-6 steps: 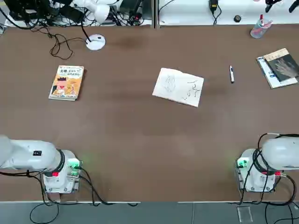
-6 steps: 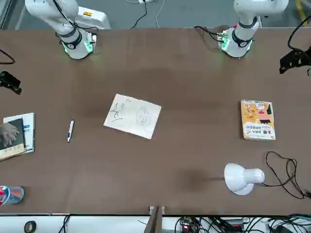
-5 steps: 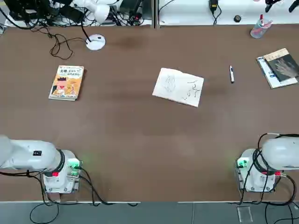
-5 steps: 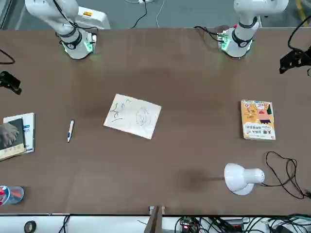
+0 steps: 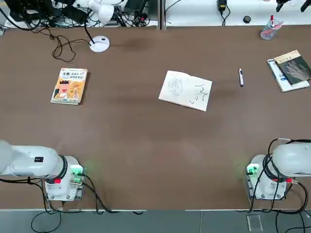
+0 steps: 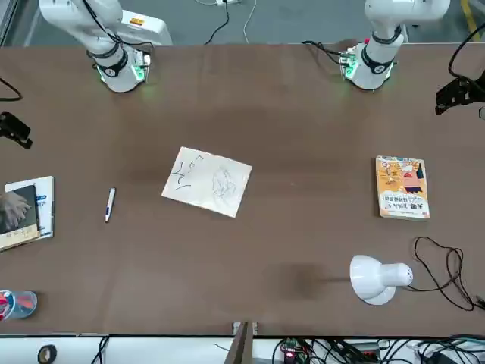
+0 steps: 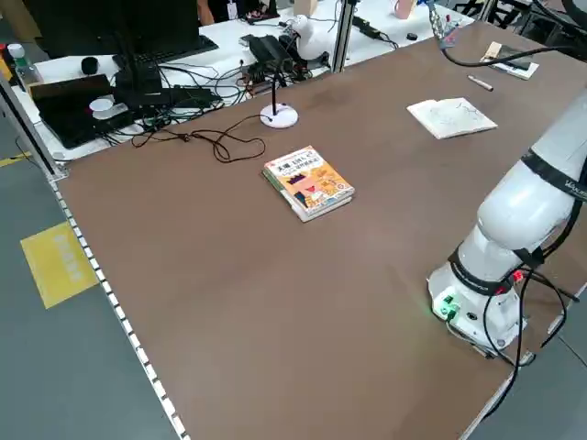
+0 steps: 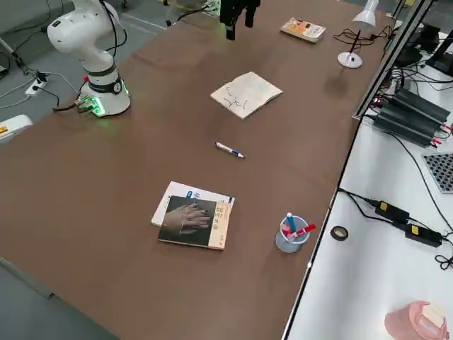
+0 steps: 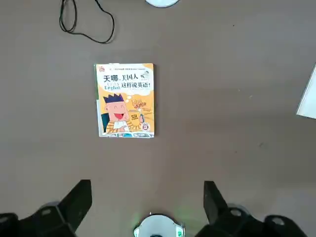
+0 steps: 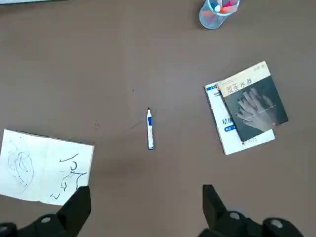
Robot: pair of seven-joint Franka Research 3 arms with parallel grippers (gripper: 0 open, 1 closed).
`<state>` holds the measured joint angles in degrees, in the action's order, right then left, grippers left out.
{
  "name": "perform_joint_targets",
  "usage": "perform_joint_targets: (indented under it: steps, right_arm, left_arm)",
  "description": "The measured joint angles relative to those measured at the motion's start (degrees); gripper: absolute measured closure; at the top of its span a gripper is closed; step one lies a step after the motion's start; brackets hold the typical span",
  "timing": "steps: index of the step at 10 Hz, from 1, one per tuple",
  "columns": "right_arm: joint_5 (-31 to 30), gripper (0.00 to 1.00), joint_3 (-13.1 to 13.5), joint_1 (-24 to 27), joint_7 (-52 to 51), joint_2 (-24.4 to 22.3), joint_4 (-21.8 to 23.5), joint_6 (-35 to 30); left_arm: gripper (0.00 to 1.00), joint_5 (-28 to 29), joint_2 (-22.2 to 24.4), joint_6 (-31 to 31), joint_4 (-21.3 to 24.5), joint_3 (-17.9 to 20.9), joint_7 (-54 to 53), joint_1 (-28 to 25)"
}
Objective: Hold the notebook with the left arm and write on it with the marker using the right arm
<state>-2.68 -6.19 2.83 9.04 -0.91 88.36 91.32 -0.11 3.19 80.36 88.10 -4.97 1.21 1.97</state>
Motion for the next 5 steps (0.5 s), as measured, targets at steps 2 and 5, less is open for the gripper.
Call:
perform_joint_targets:
  steps: [2, 5]
  right_arm:
    - [0.0, 0.0, 0.0, 0.0, 0.0, 0.0, 0.0, 0.2]
    - [0.0, 0.0, 0.0, 0.0, 0.0, 0.0, 0.0, 0.4]
  left_arm:
    - [0.0, 0.0, 0.0, 0.0, -0.2, -0.1, 0.0, 0.4]
    - [0.0, -0.1, -0.6, 0.0, -0.4, -0.5, 0.4, 3.5]
